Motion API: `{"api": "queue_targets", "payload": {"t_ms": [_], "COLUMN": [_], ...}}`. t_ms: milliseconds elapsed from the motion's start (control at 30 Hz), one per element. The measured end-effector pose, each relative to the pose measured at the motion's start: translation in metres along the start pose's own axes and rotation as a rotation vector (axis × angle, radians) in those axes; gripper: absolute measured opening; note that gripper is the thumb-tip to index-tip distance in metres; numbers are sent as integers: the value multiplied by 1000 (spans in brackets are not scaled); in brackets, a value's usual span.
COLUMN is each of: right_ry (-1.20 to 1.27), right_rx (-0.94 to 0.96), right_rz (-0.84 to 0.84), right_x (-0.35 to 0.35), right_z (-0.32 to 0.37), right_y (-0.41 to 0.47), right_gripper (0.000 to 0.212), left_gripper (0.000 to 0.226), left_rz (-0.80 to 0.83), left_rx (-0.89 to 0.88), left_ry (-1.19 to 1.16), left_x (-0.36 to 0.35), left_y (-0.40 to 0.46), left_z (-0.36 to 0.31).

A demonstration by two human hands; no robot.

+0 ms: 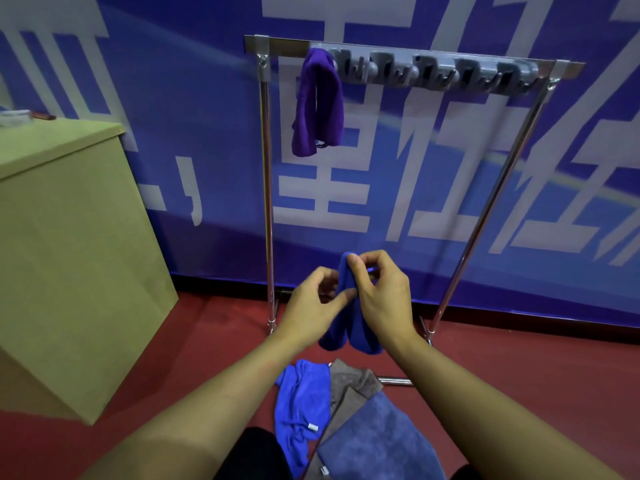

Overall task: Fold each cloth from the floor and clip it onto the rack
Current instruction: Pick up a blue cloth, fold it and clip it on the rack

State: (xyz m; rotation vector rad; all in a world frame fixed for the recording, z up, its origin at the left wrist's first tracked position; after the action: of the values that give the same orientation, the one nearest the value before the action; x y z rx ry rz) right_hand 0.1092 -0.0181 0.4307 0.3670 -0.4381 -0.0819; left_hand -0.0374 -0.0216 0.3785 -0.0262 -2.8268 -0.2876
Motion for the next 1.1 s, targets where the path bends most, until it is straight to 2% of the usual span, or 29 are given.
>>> {"api": "queue_targets", "payload": {"t_ms": [67, 167, 333, 433, 567, 633, 733, 767, 900, 1000, 1100], "right_ry": [-8, 26, 134, 153, 102, 10, -145, -179, -222, -234, -282], "right_rx": [-4, 3, -20, -16, -25, -16, 6, 10, 10, 36, 74], "right_rz": [19, 14, 53, -4, 41, 117, 179, 169, 57, -1, -38], "right_x": [-1, 4, 6, 14, 26, 30, 39, 45, 70, 82, 88], "right_z": [2, 4, 12, 22, 31, 33, 32, 33, 43, 60, 80], "right_y": [6, 15, 26, 36, 52, 60, 75, 80, 106, 124, 141], "right_gripper": [23, 22, 21, 22, 26, 27, 17, 16, 36, 35, 36], "left_gripper": [25, 24, 31, 18, 38, 38, 37, 38, 30, 28, 28], "left_rz": [-75, -97, -119, -136, -220, -251, -251, -239, -181, -170, -209], "left_rx": [28, 86, 88, 99, 73, 67, 28, 4, -118, -152, -144], "left_ry": [-49, -170, -32, 59, 135, 147, 212, 261, 474, 580, 586], "left_x": [3, 3, 5, 11, 22, 29, 38, 40, 43, 46, 56], "left_y": [4, 9, 22, 40, 55, 61, 70, 73, 85, 98, 115], "left_z": [2, 5, -14, -30, -56, -69, -90, -99, -133, -153, -174]}}
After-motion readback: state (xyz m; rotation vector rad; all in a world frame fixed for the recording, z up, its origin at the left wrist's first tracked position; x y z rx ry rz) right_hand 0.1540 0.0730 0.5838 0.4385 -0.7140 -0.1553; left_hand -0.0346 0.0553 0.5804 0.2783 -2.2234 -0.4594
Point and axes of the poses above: each hand's wrist, its own y-axis towards the middle knuckle, its own x-axis out of the back of the hand, z = x × y, the point moved 7 cm from there along y, towards the middle knuckle, and after that the axes turned 6 degrees about z, right-handed, at the moved point
